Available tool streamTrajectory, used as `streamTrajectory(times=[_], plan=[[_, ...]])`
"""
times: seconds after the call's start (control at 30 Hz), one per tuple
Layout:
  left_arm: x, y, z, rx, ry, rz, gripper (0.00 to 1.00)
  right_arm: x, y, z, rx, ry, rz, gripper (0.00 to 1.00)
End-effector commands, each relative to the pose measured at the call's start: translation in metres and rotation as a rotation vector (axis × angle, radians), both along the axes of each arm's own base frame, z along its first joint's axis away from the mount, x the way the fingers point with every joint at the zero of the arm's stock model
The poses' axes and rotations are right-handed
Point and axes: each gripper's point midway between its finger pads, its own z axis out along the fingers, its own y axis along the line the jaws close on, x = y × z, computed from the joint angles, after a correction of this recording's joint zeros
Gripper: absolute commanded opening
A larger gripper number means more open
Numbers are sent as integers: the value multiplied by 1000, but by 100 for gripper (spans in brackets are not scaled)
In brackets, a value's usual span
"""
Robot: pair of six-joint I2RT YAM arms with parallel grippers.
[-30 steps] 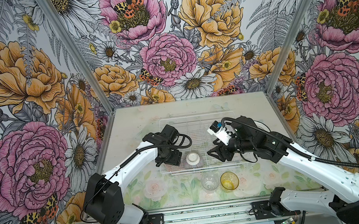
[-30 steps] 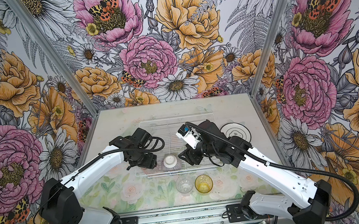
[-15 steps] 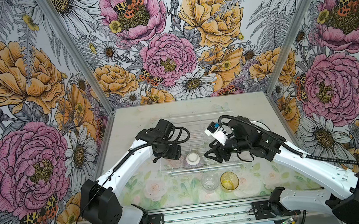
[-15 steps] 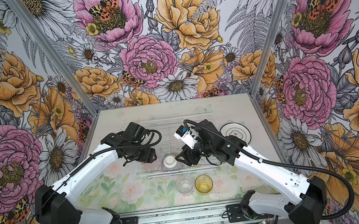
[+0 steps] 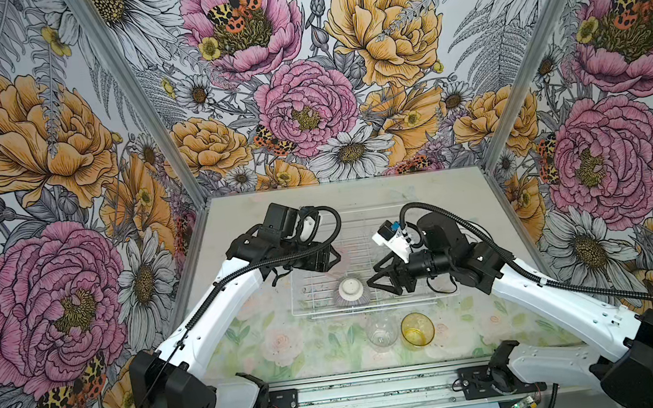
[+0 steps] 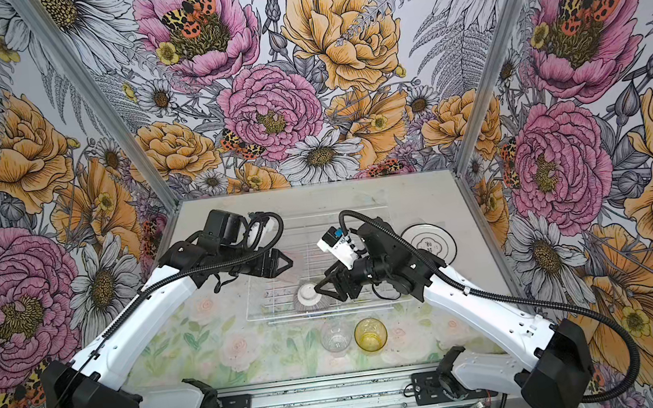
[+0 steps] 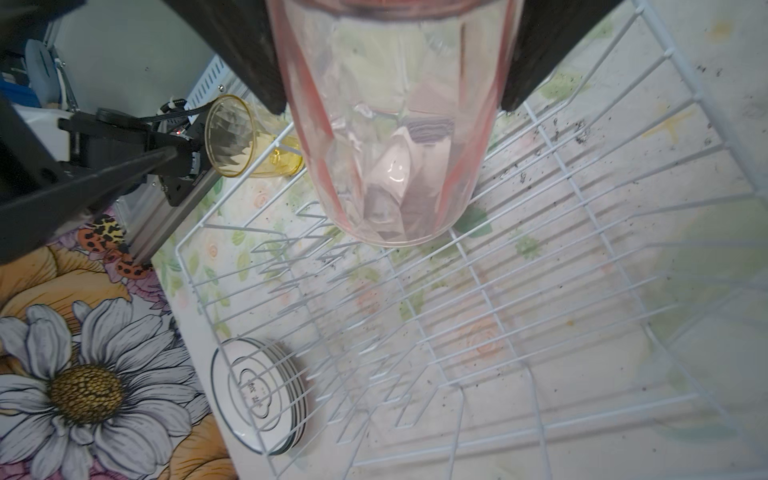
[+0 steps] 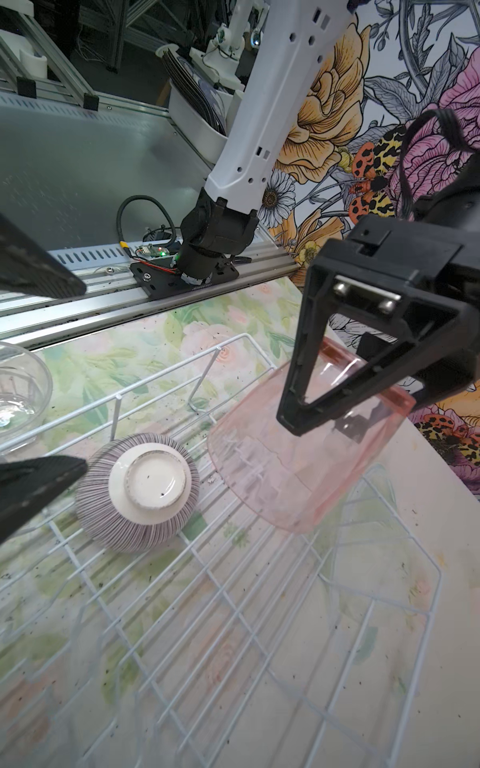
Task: Unload the mixed dishes from the dish rack
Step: 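Lift the pink glass out of the rack with the left gripper toward the right gripper, then close the right gripper on the pink glass held by the left gripper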
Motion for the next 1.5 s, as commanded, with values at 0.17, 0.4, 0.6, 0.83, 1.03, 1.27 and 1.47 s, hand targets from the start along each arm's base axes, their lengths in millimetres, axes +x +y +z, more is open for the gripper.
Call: streamTrajectory(times=[0.17, 0.4, 0.6, 0.83, 1.03, 1.27, 1.47], plan=[[0, -38, 65, -329, -124, -150, 59, 11, 0, 24, 124, -50, -32, 61], [-6, -46, 78, -444, -127, -204, 58, 23, -14, 36, 218, -88, -89, 60], [-9, -51, 84, -512, -127, -236, 58, 24, -14, 57, 327, -123, -65, 58], [-12, -57, 93, -584, -136, -274, 57, 27, -5, 69, 398, -130, -20, 55], [-10, -62, 95, -630, -131, -293, 57, 29, -1, 78, 439, -142, 4, 52], [-13, -71, 101, -685, -126, -338, 57, 30, 2, 84, 467, -149, 20, 46], [-16, -82, 102, -710, -113, -371, 56, 33, 5, 91, 504, -153, 38, 41]])
